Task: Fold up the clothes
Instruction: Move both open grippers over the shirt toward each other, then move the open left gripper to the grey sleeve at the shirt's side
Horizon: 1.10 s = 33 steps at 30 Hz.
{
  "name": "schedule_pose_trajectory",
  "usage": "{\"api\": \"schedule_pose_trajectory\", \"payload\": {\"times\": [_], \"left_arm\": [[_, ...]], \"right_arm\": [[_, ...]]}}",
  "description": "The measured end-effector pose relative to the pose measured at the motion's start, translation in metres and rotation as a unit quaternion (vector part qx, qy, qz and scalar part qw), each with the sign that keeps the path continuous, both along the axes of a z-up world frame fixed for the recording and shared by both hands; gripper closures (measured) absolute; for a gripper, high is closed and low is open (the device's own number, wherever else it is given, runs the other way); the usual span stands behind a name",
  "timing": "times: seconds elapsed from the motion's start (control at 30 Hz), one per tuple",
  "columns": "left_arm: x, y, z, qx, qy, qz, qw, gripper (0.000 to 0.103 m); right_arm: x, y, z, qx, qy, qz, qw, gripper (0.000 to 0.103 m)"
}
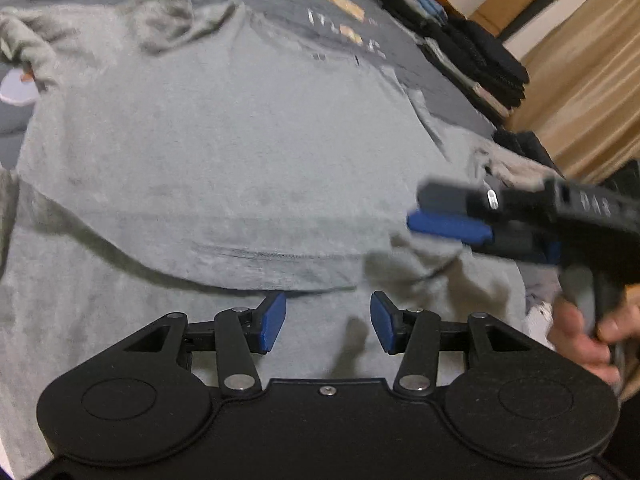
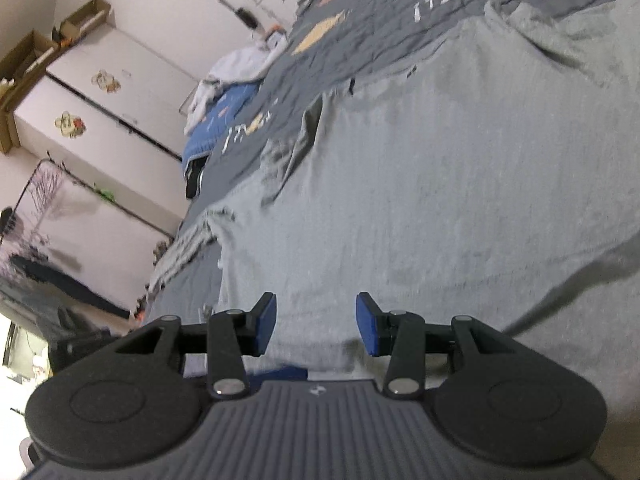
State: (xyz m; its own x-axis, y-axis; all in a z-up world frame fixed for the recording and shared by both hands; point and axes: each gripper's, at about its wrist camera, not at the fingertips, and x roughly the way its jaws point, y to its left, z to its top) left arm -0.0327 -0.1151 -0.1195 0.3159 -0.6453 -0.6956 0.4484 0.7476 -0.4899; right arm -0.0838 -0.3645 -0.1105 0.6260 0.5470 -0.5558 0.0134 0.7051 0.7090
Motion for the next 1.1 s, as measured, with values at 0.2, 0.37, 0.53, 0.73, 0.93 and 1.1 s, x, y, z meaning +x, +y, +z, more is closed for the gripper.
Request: {"api": "schedule_pose_trajectory", "payload": {"times": [0.2,0.37,0.53,0.73,0.93,1.1], "left_arm": [[0.011,0.013,0.015,-0.017,-0.064,0.093,0.9935,0.056],[0.018,0.017,0.016,-0.022,-0.056,0.115,0.9915,0.056],[0.016,0.017,0.014,-0.013,-0.055,0.109,0.9925,0.056],[0.016,0.024,0.019,-0.031,-0.061,0.120,0.9904,0.056],[0.010,0.014,0.024,-0.053,-0.050,0.063,0.9954,0.055],[0.002,-0.006,0.017,-0.051,-0.029,-0.013,0.9982,0.054]], "right_arm": [[-0.009,0.005,0.000,-0.009,0.009,0.034,0.999,0.060],[-0.011,0.018,-0.005,-0.026,0.022,0.080,0.996,0.060],[-0.018,0.025,0.008,-0.020,-0.003,0.110,0.994,0.060],[-0.012,0.033,-0.006,-0.056,0.032,0.135,0.989,0.060],[0.002,-0.001,-0.016,-0.051,0.032,0.049,0.997,0.061],[0.005,-0.027,-0.004,-0.052,-0.012,-0.023,0.998,0.060]]}}
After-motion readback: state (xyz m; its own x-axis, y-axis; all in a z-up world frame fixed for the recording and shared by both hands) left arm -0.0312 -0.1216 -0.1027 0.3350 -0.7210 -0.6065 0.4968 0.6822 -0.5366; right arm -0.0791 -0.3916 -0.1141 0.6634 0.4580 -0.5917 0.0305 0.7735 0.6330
